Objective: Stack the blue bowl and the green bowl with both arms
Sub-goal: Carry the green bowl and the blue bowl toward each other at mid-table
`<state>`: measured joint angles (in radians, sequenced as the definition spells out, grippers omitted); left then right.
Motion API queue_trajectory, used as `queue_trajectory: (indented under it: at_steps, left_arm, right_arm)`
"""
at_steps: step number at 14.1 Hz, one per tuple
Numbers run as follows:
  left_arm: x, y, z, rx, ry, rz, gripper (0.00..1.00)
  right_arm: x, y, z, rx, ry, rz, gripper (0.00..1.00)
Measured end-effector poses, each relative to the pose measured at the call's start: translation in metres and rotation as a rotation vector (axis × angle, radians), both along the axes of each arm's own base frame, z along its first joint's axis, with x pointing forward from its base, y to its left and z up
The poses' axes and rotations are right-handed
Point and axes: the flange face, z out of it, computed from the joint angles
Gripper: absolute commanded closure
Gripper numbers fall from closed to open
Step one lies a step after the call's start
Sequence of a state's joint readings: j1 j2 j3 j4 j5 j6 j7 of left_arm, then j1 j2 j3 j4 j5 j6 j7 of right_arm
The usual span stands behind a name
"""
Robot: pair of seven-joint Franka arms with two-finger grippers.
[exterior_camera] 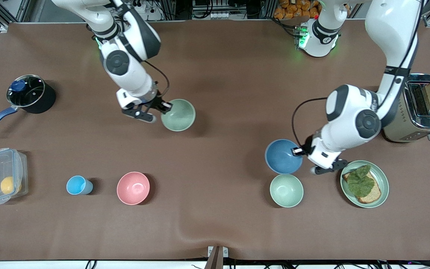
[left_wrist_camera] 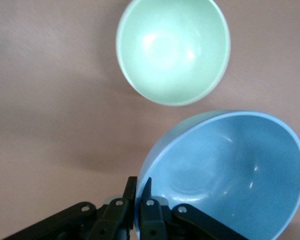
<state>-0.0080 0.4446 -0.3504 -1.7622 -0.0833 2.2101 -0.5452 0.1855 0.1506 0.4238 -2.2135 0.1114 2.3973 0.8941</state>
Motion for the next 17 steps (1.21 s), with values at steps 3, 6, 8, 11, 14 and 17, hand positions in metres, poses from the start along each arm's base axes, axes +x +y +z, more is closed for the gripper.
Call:
queue_trajectory:
  at_steps: [3,6,8,11,14,17]
  left_arm:
    - [-0.022,-0.032,0.017,-0.013,0.002,-0.004,1.00]
    - [-0.040,-0.048,0.023,-0.049,0.030,0.011,1.00]
    - [-0.045,-0.053,0.021,-0.063,0.049,0.014,1.00]
    - [-0.063,-0.088,0.025,-0.089,0.066,0.055,1.00]
    - [-0.087,-0.125,0.026,-0.123,0.044,0.095,1.00]
    - [-0.120,-0.140,0.003,-0.124,0.034,0.063,1.00]
  right_arm:
    - [-0.018,0.041,-0.032,0.018,-0.020,-0.037,1.00]
    - [-0.032,0.072,-0.057,-0.022,-0.043,-0.066,1.00]
    - [-0.039,0.091,-0.066,-0.039,-0.052,-0.080,1.00]
    - [-0.039,0.099,-0.075,-0.052,-0.054,-0.095,1.00]
    - [-0.043,0.102,-0.078,-0.055,-0.050,-0.100,1.00]
    - [-0.050,0.109,-0.081,-0.058,-0.045,-0.095,0.73]
